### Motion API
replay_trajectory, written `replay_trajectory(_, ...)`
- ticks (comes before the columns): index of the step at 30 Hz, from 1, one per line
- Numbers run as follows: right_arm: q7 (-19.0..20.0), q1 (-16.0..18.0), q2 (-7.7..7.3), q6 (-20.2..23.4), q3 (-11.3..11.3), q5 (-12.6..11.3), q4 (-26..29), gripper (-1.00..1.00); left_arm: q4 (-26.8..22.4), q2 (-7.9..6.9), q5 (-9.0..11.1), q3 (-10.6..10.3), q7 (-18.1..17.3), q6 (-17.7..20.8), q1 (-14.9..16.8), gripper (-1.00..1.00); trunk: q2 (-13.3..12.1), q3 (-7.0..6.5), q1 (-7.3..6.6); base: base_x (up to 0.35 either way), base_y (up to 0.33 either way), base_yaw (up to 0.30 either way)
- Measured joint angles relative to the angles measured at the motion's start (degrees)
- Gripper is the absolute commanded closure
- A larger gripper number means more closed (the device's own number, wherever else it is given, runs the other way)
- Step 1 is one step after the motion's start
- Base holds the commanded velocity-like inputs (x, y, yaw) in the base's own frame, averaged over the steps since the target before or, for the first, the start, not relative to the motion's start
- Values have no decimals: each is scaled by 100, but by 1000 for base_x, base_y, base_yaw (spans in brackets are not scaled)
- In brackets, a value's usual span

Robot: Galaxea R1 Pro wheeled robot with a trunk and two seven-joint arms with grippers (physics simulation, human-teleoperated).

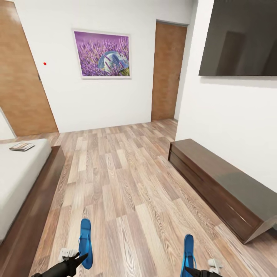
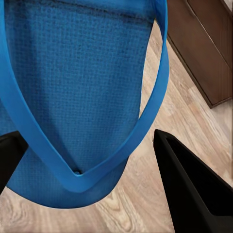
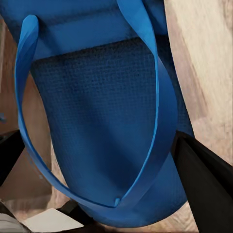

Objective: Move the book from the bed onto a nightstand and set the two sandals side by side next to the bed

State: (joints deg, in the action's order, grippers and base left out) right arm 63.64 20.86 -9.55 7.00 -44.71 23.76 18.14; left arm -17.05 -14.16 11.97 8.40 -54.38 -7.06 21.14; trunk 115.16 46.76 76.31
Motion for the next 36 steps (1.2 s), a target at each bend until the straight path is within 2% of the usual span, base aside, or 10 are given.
replay_trajectory(3,-150,0,0,-108,-3,-1,0,100,0,7,0,-4,0,0,0,100,-120,-54,-66,0,0,0)
replay_trajectory(15,-217,0,-39,-197,-13,-45,-61,100,120,34,8,4,8,18,-1,100,-122,-53,-67,0,0,0)
replay_trajectory(27,-195,0,-50,-201,-15,-50,-62,100,185,89,5,7,15,13,-1,100,-122,36,-66,0,0,0)
replay_trajectory(36,-224,0,-50,-201,-12,-46,-57,100,185,91,6,9,15,13,0,100,-122,48,-67,0,0,0)
